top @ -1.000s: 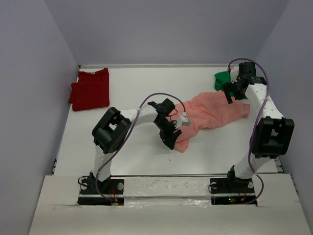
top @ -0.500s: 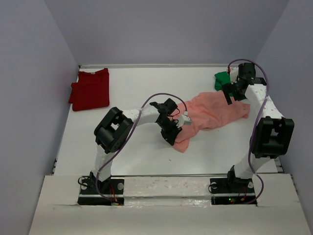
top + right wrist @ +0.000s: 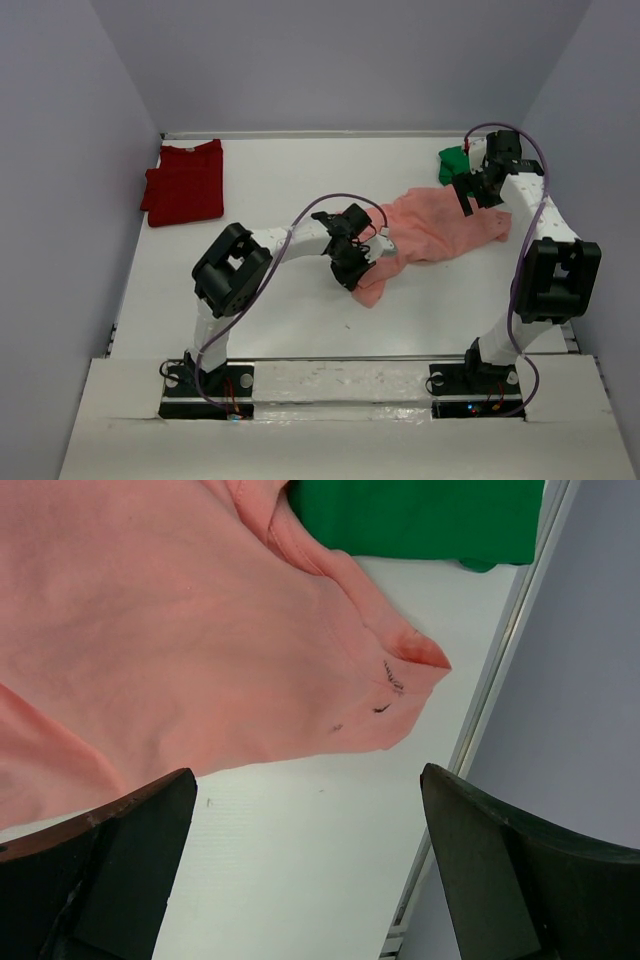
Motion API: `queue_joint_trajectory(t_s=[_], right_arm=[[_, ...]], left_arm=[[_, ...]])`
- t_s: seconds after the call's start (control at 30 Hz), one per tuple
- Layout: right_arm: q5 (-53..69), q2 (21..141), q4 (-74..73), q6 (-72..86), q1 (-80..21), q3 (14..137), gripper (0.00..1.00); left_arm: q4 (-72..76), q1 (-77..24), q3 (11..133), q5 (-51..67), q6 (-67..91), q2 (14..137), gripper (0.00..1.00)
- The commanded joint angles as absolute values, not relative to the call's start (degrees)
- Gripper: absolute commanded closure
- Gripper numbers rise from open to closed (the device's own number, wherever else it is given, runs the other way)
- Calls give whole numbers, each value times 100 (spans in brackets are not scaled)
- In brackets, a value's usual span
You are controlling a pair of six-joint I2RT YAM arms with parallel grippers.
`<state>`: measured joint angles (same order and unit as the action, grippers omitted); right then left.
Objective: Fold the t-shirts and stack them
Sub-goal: Flatten out the tshirt
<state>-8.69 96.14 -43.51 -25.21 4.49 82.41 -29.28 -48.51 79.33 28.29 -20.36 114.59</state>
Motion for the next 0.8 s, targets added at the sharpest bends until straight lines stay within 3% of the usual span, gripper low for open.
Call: queue_joint_trajectory(t_s=[0.0,0.23,0.77], right_arm=[[-730,9519,-4315,-2478,475,8332,1],[-721,9536,-4464,-2496,475,8551,1],[-598,9466,-4632,-2496,475,8543,1]], left_arm=[[-2751,-4860,7823,1365,-1986,10768,100],[-2699,-4834,7594,-585,-2065,10134,100],[-2786,-4368,7453,-2961,-2593,9501,100]])
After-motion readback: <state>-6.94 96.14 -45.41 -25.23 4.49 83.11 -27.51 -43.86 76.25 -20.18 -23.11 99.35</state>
